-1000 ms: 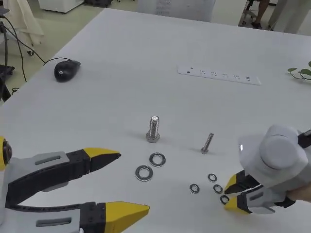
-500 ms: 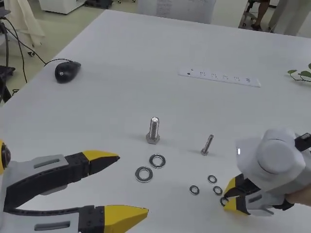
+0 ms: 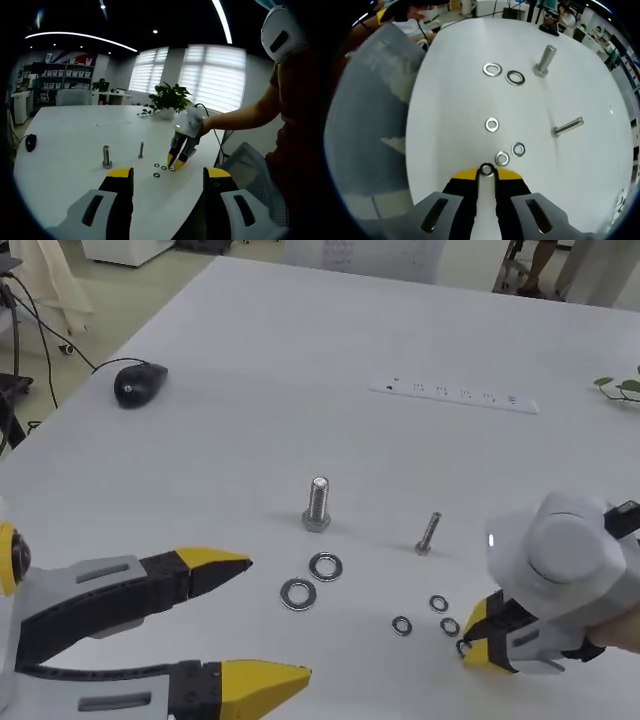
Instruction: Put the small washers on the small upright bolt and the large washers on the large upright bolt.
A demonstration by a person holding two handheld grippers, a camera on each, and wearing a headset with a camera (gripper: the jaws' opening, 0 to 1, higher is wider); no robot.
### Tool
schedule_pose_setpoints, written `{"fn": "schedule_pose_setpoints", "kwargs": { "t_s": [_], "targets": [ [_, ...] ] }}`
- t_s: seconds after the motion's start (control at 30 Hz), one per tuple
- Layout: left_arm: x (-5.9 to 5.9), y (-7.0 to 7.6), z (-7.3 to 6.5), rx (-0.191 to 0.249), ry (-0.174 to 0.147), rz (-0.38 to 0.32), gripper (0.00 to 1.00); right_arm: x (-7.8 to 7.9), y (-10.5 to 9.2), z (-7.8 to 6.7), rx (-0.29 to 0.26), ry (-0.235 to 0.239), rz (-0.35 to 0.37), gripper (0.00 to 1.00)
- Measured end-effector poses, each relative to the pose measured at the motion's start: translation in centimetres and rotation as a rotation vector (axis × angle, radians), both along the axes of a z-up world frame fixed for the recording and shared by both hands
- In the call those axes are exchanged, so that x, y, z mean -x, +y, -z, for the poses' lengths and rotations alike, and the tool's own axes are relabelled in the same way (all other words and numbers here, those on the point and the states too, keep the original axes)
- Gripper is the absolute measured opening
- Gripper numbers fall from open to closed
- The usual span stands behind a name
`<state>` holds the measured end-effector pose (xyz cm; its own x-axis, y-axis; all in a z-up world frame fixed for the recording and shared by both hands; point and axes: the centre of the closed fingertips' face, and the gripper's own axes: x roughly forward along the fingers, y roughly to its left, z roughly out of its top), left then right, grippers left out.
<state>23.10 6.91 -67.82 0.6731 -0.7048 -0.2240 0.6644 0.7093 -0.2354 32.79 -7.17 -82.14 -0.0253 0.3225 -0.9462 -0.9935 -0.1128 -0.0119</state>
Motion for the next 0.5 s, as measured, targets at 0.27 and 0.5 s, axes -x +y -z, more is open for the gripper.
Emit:
{"fn": "schedule_pose_setpoints", "kwargs": {
  "t_s": [0.27,0.5],
  "targets": [
    [-0.1,-0.1,0.0,0.002,-0.002,0.002,0.55,-1.4,0.6,-2.6,-0.007,-0.022,-0.027,0.12],
    [-0.1,-0.1,0.0,0.000,-0.002,0.004,0.55,-4.7,1.7,-5.7,-0.007,-0.089,-0.048,0.12]
  ]
}}
